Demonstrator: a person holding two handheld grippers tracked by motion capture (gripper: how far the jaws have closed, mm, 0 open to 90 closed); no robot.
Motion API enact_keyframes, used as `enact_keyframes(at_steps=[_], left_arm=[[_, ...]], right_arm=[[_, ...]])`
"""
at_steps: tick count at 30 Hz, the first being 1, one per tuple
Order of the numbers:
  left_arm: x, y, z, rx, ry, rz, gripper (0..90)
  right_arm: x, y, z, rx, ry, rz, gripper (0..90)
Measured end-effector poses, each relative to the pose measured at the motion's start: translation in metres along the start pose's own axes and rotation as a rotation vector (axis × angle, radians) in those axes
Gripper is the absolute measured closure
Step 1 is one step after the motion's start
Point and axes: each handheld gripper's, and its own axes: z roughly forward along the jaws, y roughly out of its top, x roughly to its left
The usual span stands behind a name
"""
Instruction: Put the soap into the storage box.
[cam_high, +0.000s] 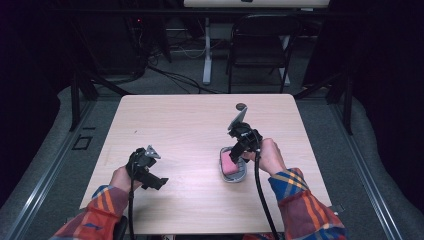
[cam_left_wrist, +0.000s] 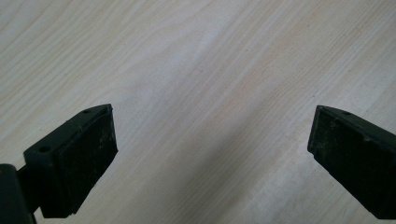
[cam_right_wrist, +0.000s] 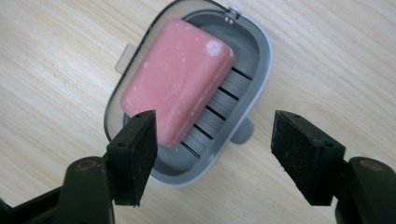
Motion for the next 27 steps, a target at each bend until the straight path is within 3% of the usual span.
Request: enact_keyframes(at_steps=[3, 7, 21, 27], left_arm=[[0.0, 0.0, 0.0, 0.002, 0.0, 0.0, 1.3], [-0.001, 0.0, 0.001, 0.0, 0.002, -0.003, 1.3], [-0.001, 0.0, 0.001, 0.006, 0.003, -0.002, 1.3], [-0.001, 0.0, 0.001, 0.01, 0.007, -0.004, 1.2]], right_arm=[[-0.003, -0.008, -0.006, -0.03, -0.01, -0.044, 28.1], [-0.006, -0.02, -0.011, -0.084, -0.005, -0.049, 23.4], [-0.026, -0.065, -0.026, -0.142, -0.011, -0.099, 0.0], [-0.038, -0.085, -0.037, -0.204, -0.022, -0.099, 0.0]])
